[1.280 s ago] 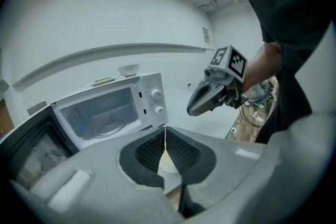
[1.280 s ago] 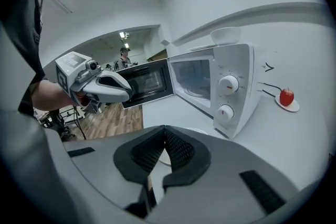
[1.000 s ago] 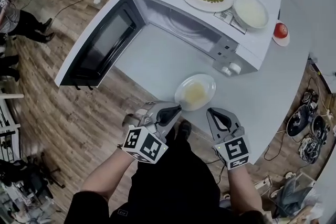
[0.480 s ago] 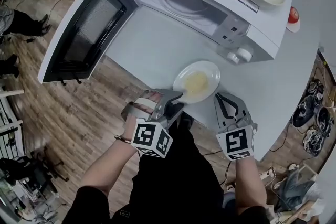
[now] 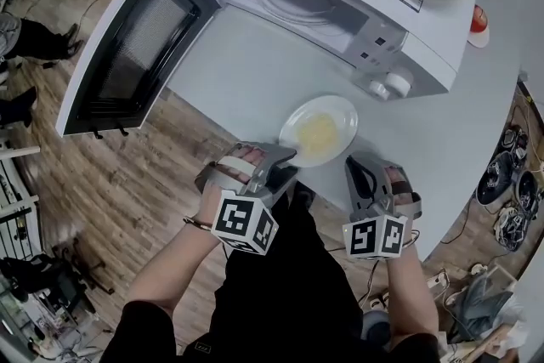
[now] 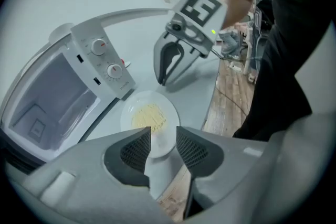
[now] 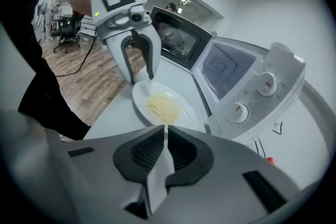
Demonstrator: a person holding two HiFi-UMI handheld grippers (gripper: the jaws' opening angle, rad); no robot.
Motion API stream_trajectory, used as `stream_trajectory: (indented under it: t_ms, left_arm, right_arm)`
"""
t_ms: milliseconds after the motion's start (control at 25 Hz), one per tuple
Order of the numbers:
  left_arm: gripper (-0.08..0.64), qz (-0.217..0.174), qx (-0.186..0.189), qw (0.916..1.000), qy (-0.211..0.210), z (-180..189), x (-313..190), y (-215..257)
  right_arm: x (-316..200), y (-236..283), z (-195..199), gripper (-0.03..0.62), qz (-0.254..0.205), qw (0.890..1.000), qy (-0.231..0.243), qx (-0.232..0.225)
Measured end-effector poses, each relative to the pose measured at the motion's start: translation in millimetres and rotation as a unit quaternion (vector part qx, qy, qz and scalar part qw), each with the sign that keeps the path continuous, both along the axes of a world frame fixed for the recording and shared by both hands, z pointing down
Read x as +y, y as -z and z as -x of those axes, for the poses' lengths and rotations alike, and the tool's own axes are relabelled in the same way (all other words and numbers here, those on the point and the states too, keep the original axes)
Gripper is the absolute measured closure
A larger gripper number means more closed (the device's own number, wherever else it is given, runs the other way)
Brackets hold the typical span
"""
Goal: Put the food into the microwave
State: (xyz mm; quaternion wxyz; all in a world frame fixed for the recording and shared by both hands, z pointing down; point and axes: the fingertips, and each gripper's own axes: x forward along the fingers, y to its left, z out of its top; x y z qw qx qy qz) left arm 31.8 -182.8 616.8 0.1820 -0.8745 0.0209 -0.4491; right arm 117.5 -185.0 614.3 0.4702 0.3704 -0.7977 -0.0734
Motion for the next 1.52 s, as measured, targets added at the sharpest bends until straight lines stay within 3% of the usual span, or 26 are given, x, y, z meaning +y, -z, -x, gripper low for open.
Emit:
stream_trajectory:
  t_ms: [80,360,680,960,1240,1520]
  left_arm:
    - [0.423,0.022,0.017,0.9995,0.017,1,-6,5]
    - [0.423,0.042,-0.013,0.9972,0.061,8,-56,6]
    - [0.423,0.113,-0.044,0.9889,0.086,-9,-84,-7]
    - [0.423,0.194,-0.052,0.9758,0.088,-26,-92,-11]
    - [0.423,0.218,-0.117,0.9665,0.069,-33,-102,-25]
    - [0.423,0.247,-0.139,0.9578,0.049,-41,-97,-31]
  right_arm:
    - [3,-4,8,0.571,-0.012,0.999,0.024,0.027]
    - [13,-22,25,0.489,-0.034,0.99,0.089,0.101]
    - [11,-26,43,0.469,-0.112,0.961,0.143,0.209]
    - [0,-25,52,0.471,-0.139,0.957,0.126,0.22]
    - [0,-29,55,0.507,-0.139,0.955,0.126,0.23]
    - [3,-33,55,0.538,-0.133,0.953,0.129,0.24]
